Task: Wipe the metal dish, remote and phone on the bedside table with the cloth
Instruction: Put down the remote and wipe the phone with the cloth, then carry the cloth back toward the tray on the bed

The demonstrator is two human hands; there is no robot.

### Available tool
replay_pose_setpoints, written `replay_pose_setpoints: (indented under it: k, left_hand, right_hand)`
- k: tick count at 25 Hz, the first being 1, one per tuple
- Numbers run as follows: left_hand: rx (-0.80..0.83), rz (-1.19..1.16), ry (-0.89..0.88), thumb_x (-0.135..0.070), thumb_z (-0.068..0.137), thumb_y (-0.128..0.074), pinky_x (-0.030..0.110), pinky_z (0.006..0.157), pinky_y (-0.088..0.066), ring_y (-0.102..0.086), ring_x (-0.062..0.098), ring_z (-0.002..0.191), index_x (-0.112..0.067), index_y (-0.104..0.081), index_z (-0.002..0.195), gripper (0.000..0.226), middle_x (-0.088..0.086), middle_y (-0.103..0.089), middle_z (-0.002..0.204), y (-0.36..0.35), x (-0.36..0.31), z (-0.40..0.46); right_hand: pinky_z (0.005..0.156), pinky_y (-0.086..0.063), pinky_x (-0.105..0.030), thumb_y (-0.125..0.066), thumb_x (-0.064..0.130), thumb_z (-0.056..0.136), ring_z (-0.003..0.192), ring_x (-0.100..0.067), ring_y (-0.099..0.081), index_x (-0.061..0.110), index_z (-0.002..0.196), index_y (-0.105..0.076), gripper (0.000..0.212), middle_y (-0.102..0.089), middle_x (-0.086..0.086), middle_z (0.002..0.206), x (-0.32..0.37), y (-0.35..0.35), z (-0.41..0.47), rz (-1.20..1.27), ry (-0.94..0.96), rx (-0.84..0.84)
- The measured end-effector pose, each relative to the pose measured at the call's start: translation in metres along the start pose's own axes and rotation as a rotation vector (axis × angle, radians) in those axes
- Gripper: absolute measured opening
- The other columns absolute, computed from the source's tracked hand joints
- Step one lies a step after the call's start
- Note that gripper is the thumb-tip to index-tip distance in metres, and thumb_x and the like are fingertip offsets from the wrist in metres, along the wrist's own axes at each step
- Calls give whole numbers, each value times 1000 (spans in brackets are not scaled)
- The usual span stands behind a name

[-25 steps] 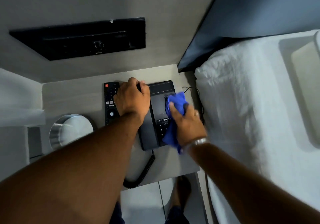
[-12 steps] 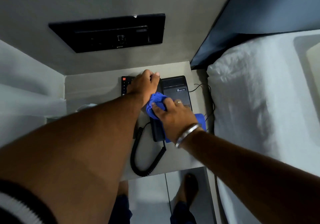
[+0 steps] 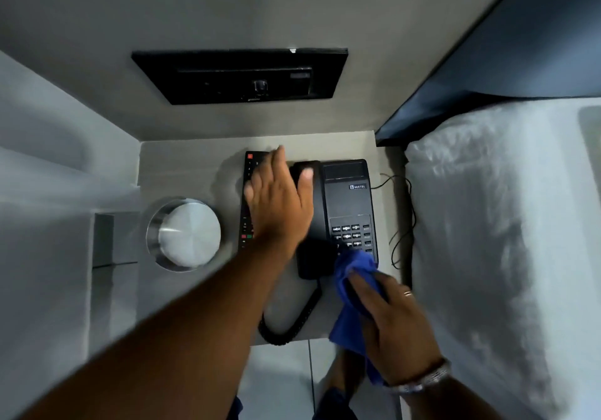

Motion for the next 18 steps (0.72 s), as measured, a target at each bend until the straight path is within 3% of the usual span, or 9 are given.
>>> replay_pose_setpoints:
  k: [2,4,6,9,11,13,14,16,18]
  left_hand:
    - [39,23,13,-48,98,-18,48,119,-18,-28,33,148,-6,-24,155,71,15,-29,162,-12,7,-48]
    - [150,100,-30,-48,99,-7,49,123,-8,-15,35,152,-2,-13,156,73,16,-12,165,-33,13,-75]
    - [146,88,-63,-44,100,-11,53,122,-8,-17,38,151,-1,-18,155,70,21,-17,163,-41,16,-74]
    - [146,128,-51,-41,99,-20,52,122,-8,-17,38,151,-5,-18,155,67,23,-21,163,-40,15,-69]
    - [198,195,-41,-45,98,-19,50,122,0,-11,36,153,-7,-11,157,70,21,-15,165,-36,15,-71]
    - [192,171,-20,-44,98,-28,50,122,-1,-13,35,153,-5,-14,156,72,20,-18,164,-14,10,-63]
    - [159,55,10,-44,97,-35,48,123,-8,-21,34,151,-5,-23,154,70,19,-27,162,3,5,-55]
    - [125,-515,165,-48,94,-47,45,118,-32,-49,28,133,-10,-50,137,58,14,-56,141,43,-7,-36]
    - [292,-1153,419,-58,90,-53,49,103,-48,-63,23,110,-19,-64,113,47,9,-69,117,72,-32,-25]
  right_hand:
    - [69,-54,-37,-50,17,77,83,-22,-59,18,135,-41,59,-64,-13,110,-1,23,35,62,-42,-50]
    - [83,-50,-41,-48,21,81,95,-26,-58,17,137,-39,57,-61,-11,118,19,24,79,-5,16,9]
    - [85,-48,-43,-56,20,82,100,-30,-55,21,133,-43,53,-57,-10,119,39,18,128,-140,122,21]
    - [84,-51,-43,-62,11,79,102,-36,-57,21,126,-51,49,-59,-12,114,31,33,213,-185,15,55]
    - [93,-48,-40,-65,15,82,108,-36,-57,17,126,-54,45,-62,-15,119,23,51,235,-50,-48,127]
    - [95,-47,-38,-73,15,79,106,-32,-60,12,122,-53,48,-63,-17,117,20,76,216,297,-114,153]
    - [90,-50,-37,-78,13,75,99,-29,-64,13,115,-54,47,-65,-16,111,20,91,196,539,-165,148]
    - [72,-56,-28,-81,16,71,83,-19,-70,17,98,-58,35,-70,-10,96,22,128,152,1014,-227,197]
    - [70,-57,-28,-73,27,81,88,-20,-71,13,101,-66,25,-74,-9,94,36,159,112,1500,-256,400]
Point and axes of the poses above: each hand's wrist, its own z-axis towards the middle knuckle, its own y-axis out of the back of the hand, x = y × z, the point moved 7 cm from there along z, towards the middle knuckle
